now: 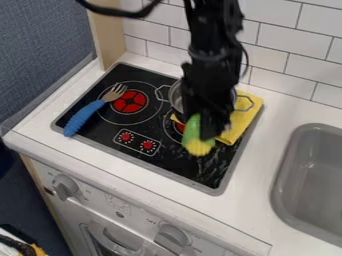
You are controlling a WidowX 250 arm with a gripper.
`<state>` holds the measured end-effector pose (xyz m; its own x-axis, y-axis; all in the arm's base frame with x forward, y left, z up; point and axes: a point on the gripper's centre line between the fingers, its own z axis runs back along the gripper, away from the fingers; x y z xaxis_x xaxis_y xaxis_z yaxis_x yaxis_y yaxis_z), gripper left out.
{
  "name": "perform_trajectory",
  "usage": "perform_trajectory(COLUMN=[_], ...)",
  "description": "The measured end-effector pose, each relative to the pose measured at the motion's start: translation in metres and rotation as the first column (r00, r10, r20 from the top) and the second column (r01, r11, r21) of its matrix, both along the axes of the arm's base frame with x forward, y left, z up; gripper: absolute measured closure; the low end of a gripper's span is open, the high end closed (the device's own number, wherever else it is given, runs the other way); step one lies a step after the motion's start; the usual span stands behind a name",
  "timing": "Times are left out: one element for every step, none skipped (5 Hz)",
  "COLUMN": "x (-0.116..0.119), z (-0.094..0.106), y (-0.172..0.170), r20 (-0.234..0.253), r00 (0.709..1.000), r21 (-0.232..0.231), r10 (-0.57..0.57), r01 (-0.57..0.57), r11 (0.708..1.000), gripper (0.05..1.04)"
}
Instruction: Put the corn on the lower right side of the right burner
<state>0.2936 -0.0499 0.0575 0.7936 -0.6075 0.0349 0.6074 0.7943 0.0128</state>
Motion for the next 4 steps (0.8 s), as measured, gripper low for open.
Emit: perform_trajectory(x=[-0.0019,-0.0025,-0.0043,-0.0064], z=[-0.0136,-0.0193,-0.0206,-0.0209], y=[-0.0052,-0.0057,-0.0081,-0.0097], r20=[-0.024,-0.039,-0.050,-0.061], r00=[1.000,0.999,0.998,0.998], r21=[0.033,0.049,0.034,0.023], r10=[-0.020,-0.023,-0.032,-0.031], r01=[0.020,0.025,0.034,0.033], r11=[0.999,0.998,0.999,0.999], gripper=[0.475,0.475,0.400,0.124])
